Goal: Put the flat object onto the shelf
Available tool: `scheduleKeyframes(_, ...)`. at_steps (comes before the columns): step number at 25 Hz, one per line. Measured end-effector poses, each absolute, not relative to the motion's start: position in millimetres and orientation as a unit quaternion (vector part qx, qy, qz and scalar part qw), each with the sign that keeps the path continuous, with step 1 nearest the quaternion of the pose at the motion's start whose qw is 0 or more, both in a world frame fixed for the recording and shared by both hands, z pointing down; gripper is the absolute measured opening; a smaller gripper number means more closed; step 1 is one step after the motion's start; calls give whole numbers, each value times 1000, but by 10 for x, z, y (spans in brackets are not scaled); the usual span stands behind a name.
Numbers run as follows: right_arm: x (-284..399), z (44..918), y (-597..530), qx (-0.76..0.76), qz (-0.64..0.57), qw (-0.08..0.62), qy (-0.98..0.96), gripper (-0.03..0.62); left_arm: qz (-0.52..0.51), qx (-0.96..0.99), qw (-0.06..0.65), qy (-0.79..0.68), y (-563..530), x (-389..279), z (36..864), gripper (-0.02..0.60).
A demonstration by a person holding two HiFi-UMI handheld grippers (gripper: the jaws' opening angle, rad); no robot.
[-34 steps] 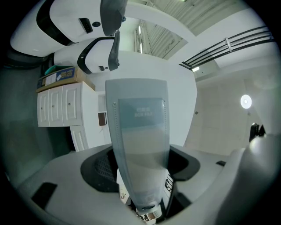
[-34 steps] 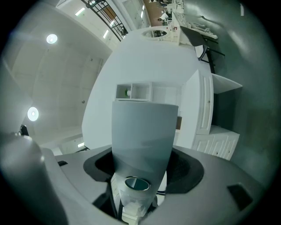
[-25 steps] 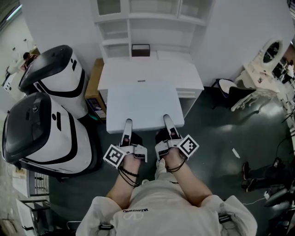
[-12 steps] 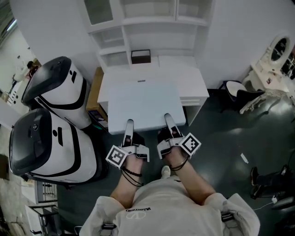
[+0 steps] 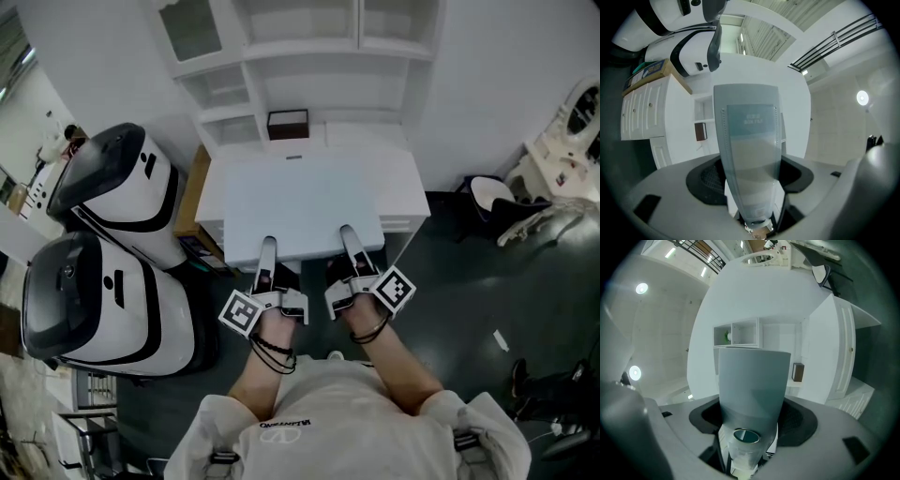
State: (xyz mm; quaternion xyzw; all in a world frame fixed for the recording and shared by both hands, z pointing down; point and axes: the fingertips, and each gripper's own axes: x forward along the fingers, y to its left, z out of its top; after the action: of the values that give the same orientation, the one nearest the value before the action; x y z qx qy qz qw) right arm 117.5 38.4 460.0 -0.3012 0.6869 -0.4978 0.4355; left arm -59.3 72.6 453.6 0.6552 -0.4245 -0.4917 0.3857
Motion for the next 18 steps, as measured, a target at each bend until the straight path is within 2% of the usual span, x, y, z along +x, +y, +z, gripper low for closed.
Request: scheduleKeyframes(18,1188,4699,-732,-331,-492,433,679,311,-486,660,407,-403,-506,-595,4628,302)
